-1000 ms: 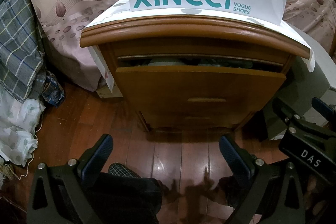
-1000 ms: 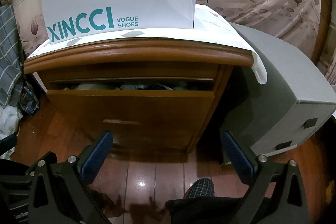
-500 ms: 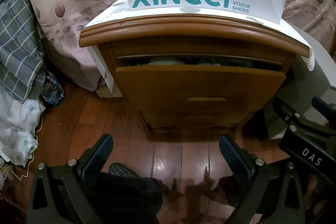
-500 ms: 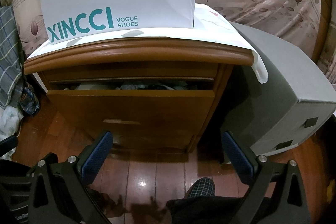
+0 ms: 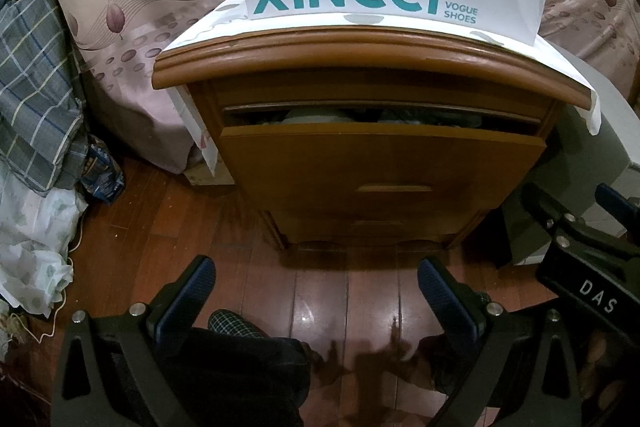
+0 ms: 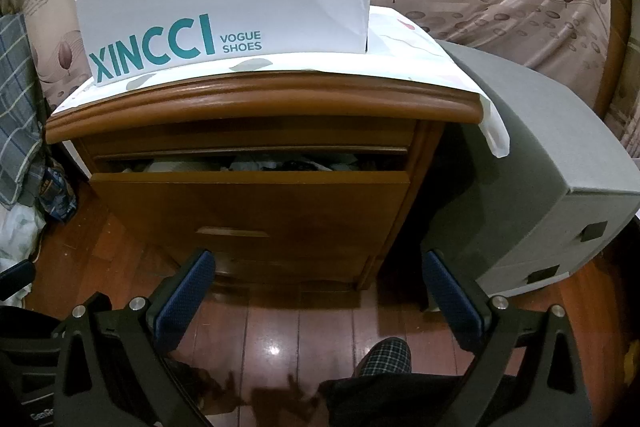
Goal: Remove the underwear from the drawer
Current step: 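Hook the left tool on the drawer front and pull the drawer open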
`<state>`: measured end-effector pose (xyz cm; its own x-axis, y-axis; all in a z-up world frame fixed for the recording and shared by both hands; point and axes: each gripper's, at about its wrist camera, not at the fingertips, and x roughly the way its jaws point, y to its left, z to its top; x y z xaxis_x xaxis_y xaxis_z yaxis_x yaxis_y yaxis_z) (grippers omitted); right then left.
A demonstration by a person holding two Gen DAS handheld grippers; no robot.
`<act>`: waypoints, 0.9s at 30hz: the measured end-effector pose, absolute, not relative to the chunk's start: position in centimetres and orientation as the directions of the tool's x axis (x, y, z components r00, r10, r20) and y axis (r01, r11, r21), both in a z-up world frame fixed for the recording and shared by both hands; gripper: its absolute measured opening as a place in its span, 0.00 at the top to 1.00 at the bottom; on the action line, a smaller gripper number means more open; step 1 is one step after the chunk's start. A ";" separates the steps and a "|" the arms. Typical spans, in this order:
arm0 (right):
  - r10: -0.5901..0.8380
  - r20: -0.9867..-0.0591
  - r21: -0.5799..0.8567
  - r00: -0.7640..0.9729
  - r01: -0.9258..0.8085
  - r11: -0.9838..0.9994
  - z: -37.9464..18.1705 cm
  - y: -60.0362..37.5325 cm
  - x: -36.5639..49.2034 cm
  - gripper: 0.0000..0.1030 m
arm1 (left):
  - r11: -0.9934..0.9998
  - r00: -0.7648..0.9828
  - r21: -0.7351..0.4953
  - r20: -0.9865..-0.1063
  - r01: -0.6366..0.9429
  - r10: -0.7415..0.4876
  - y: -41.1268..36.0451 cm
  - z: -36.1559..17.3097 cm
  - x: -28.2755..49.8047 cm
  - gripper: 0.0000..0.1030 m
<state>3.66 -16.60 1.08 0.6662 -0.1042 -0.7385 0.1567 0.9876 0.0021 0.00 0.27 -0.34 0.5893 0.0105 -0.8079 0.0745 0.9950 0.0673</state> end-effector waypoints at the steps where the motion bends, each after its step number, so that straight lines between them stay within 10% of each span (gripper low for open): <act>1: -0.104 -0.739 0.003 0.666 0.158 0.987 1.1 -16.6 3.7 0.00 | 0.995 0.588 0.068 -0.809 0.075 0.011 0.3 -0.4 0.0 0.00; 14: -0.110 -0.723 0.008 0.682 0.168 0.986 1.5 -16.9 3.4 0.00 | 0.997 0.571 0.036 -0.821 0.070 -0.010 1.1 -0.1 0.5 0.00; 27: -0.175 -0.673 -0.090 0.719 0.154 0.984 4.6 -20.2 4.1 0.00 | 0.851 0.462 -0.453 -0.835 -0.267 -0.299 7.3 -3.1 6.9 0.00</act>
<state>4.08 -20.23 4.63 0.7191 -0.1745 -0.6726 0.1544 0.9839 -0.0903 6.85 7.33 -3.08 0.4619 -0.2993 -0.8349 -0.2673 0.8506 -0.4528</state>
